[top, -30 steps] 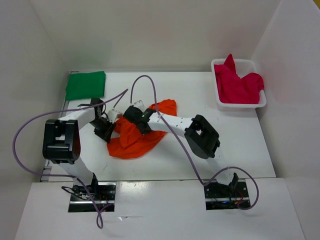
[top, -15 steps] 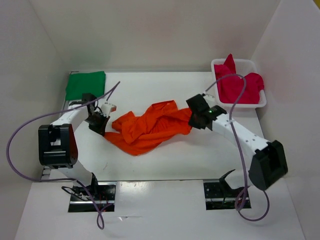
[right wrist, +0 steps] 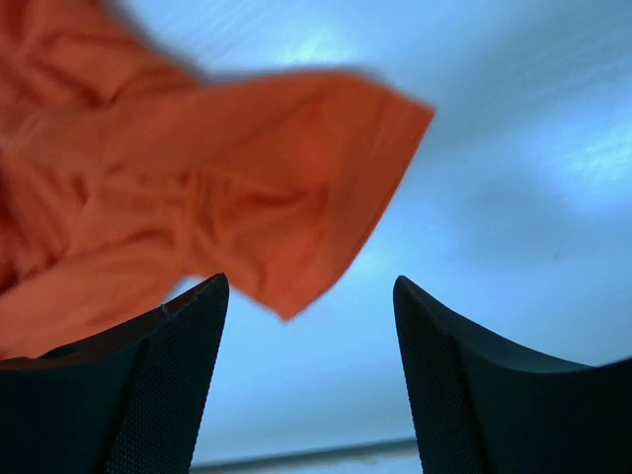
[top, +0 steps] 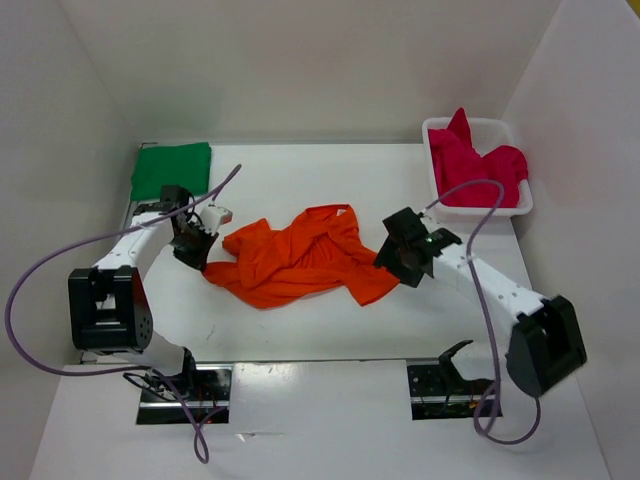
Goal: Fold and stack the t-shirts
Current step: Flatten out the tshirt
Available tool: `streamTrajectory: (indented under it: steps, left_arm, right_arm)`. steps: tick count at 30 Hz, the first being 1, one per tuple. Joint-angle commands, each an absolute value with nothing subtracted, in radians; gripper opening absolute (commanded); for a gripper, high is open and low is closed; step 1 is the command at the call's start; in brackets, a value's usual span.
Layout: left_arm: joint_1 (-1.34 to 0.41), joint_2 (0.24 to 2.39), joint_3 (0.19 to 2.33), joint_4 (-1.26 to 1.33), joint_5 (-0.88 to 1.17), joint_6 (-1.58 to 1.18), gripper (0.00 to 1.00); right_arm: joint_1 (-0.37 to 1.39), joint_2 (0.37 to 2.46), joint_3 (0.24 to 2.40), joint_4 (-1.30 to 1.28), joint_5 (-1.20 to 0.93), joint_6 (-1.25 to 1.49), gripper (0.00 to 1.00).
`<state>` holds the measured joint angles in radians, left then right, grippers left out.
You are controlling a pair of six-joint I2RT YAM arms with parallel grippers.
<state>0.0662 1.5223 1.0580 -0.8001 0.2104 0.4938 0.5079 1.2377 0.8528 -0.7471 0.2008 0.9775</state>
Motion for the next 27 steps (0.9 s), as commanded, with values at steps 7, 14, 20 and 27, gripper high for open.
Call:
streamTrajectory:
  steps: [7, 14, 20, 27]
  left_arm:
    - [0.066, 1.457, 1.026, -0.828, 0.166, 0.489, 0.00]
    - [0.066, 1.457, 1.017, -0.838, 0.147, 0.489, 0.00]
    - [0.097, 1.457, 1.035, -0.828, 0.137, 0.489, 0.00]
    - [0.106, 1.556, 1.367, -0.892, 0.237, 0.456, 0.00]
  right_arm:
    - [0.474, 1.687, 1.014, -0.652, 0.365, 0.825, 0.86]
    - [0.437, 1.767, 0.992, -0.582, 0.325, 0.795, 0.83]
    - [0.428, 1.767, 0.983, -0.571, 0.287, 0.775, 0.00]
    - [0.416, 1.767, 1.297, -0.676, 0.314, 0.669, 0.00]
